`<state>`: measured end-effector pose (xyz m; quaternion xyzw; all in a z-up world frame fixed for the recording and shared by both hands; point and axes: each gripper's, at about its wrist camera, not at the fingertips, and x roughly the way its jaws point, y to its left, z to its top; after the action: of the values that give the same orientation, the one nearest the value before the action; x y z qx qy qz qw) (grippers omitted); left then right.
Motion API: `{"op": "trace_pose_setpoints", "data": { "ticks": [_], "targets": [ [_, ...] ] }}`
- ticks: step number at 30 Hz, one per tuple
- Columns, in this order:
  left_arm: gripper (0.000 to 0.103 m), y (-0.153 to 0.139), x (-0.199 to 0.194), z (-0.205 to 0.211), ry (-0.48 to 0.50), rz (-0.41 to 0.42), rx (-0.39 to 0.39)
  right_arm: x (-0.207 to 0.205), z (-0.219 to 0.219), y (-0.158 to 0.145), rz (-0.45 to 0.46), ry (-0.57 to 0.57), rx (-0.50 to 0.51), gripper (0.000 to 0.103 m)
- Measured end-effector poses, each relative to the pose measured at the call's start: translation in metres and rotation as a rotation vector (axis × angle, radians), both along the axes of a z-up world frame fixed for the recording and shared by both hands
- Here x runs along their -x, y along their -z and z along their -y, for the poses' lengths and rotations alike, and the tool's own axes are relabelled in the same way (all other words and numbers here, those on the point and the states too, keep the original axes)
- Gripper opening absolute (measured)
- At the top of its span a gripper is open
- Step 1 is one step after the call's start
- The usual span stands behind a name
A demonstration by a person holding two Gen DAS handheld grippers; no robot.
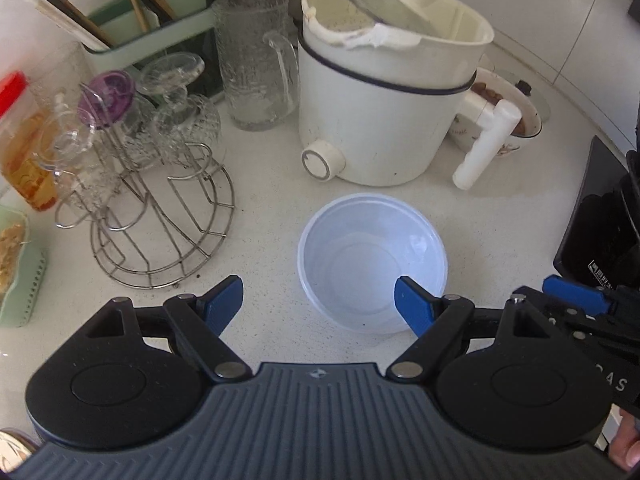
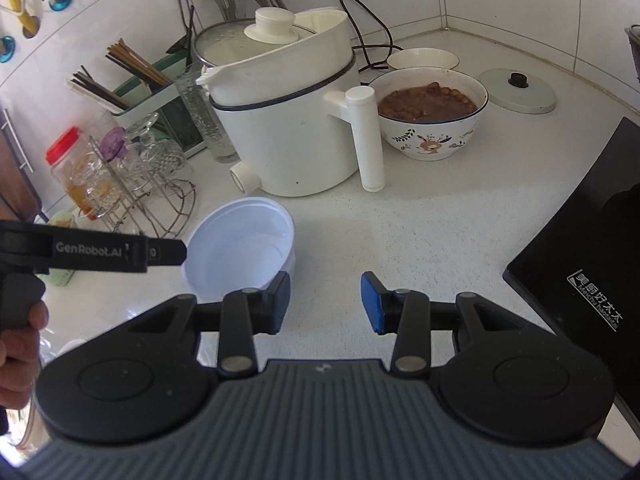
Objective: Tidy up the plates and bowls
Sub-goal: 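Close the left gripper on the rim of the white plastic bowl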
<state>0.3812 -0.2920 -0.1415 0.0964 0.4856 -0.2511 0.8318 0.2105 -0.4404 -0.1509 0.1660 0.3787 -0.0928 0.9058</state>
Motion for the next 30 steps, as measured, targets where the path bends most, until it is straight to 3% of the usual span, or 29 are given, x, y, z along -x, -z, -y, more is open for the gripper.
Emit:
{"op": "trace_pose_setpoints", "data": {
  "ticks": [6,11,23,25,30],
  "targets": [
    [0.085,0.007,-0.024,0.0,0.024,-0.086,0.044,-0.019,0.002,0.008,-0.005,0.008,-0.002,0.042],
    [0.083,0.013,-0.039,-0.001,0.039,-0.089,0.057,-0.038,0.006,0.016,-0.009,0.014,-0.001,0.042],
    [0.034,0.04,-0.053,-0.005,0.031,-0.154,0.064,-0.068,-0.004,0.031,-0.009,-0.054,-0.091,0.041],
    [0.029,0.042,-0.052,-0.005,0.033,-0.156,0.064,-0.073,-0.007,0.036,-0.044,-0.043,-0.065,0.04],
    [0.023,0.046,-0.048,-0.001,0.045,-0.175,0.073,-0.082,-0.004,0.05,-0.09,-0.028,-0.096,0.027]
  ]
}}
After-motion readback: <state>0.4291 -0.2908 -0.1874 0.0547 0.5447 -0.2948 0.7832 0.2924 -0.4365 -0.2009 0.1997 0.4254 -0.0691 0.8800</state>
